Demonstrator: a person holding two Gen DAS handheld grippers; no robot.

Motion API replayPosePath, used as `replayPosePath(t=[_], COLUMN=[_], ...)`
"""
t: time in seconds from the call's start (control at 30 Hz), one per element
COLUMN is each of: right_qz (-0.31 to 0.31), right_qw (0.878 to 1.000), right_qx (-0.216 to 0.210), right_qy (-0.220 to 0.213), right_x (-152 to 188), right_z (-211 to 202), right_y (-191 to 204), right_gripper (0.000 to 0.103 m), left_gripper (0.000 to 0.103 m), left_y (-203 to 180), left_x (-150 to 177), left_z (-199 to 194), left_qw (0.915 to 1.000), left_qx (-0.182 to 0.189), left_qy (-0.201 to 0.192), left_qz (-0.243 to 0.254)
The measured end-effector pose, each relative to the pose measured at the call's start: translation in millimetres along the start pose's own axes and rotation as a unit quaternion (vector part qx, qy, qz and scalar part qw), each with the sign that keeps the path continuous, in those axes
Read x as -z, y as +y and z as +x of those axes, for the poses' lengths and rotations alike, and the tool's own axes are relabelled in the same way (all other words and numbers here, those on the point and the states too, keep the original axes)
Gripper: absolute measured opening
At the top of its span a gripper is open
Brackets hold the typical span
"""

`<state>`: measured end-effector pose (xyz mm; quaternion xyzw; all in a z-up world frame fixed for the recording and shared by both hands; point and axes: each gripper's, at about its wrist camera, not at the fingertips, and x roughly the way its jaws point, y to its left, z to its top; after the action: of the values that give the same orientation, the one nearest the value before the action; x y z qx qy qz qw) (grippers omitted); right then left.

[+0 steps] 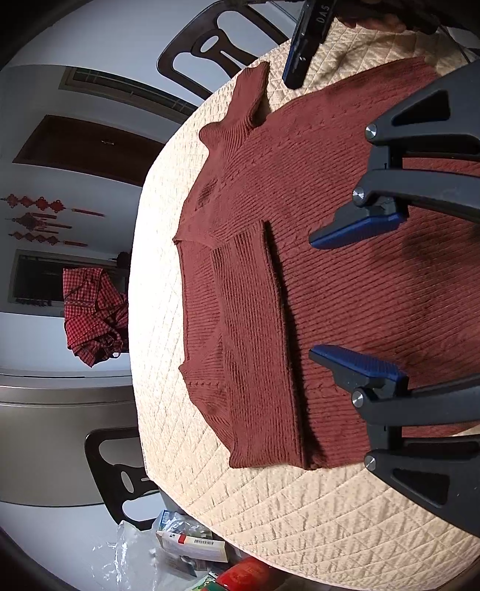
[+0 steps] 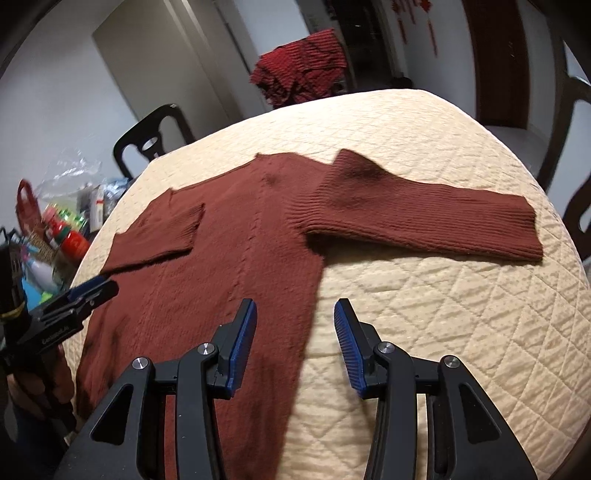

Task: Fold small clothes
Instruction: 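Open both grippers and move the right gripper toward the other sleeve, then grasp the other sleeve cuff with the right gripper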

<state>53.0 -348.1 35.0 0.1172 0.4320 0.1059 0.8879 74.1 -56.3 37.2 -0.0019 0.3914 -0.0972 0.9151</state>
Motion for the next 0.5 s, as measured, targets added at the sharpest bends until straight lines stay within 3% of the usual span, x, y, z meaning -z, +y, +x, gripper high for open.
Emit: replayPosePath(t=[0.27,0.5], right_qz=[0.070,0.155], right_qw=[0.996,0.984], right_qx=[0.052,0.083], right_qy=[-0.017,-0.035], right_x=[-8,-12], right_z=[-5,-14], right_y=[-43,-94], right_gripper=[0.045,0.045], left_gripper=[0.057,0.057], left_y=[11,23], left_x=[0,3], left_z=[12,18], left_qw=[0.9999,0.9997], left_qx=[-0.012,-0.017], left_qy=[0.006,0.013], left_qz=[-0.001,-0.013])
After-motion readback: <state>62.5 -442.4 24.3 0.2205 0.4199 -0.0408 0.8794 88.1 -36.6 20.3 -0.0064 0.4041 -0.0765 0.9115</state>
